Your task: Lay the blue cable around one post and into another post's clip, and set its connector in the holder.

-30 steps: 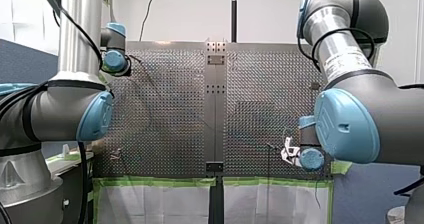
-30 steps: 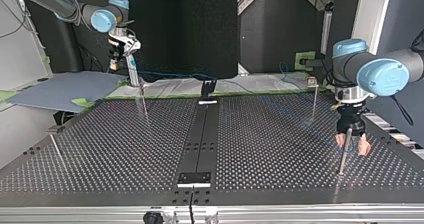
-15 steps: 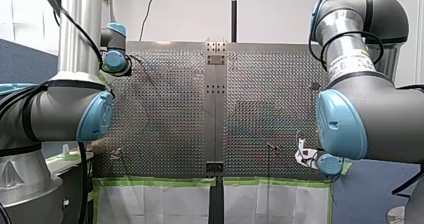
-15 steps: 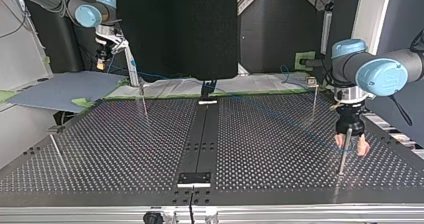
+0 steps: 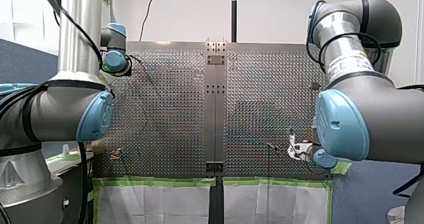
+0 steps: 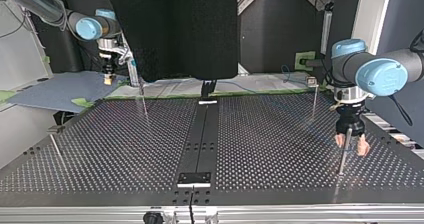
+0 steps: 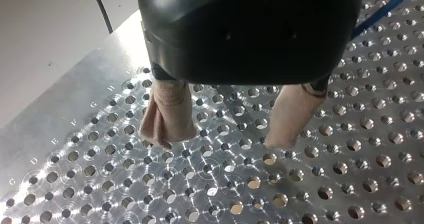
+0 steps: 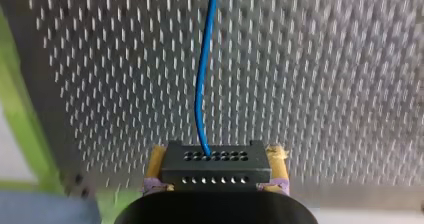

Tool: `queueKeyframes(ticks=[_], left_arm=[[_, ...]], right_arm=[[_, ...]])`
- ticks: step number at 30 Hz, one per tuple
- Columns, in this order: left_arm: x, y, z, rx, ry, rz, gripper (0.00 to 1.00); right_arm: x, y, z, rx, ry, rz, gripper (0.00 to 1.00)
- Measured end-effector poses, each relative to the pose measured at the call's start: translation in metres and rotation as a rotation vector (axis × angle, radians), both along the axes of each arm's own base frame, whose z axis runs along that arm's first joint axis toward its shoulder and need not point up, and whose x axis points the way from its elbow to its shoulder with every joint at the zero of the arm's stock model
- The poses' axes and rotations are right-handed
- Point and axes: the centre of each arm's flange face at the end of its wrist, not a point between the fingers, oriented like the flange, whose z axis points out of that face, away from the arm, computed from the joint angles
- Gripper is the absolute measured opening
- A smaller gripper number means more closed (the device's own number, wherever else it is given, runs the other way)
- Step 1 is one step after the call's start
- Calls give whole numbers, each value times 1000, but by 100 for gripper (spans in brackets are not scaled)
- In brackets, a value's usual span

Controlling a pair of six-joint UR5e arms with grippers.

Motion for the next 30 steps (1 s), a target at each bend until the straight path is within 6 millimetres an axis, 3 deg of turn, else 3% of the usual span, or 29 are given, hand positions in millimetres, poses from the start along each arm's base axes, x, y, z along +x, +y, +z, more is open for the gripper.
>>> queueKeyframes(ticks=[9,11,17,30], left_arm=[[0,0,0,0,0,1,100],[0,0,0,0,0,1,100],[0,0,0,0,0,2,100],[0,0,0,-1,0,5,100]], right_arm=[[51,2,-27,32,25,143,4],[54,2,-32,37,25,151,4],[52,0,-36,48,26,134,4],[29,-3,-39,72,43,37,4]])
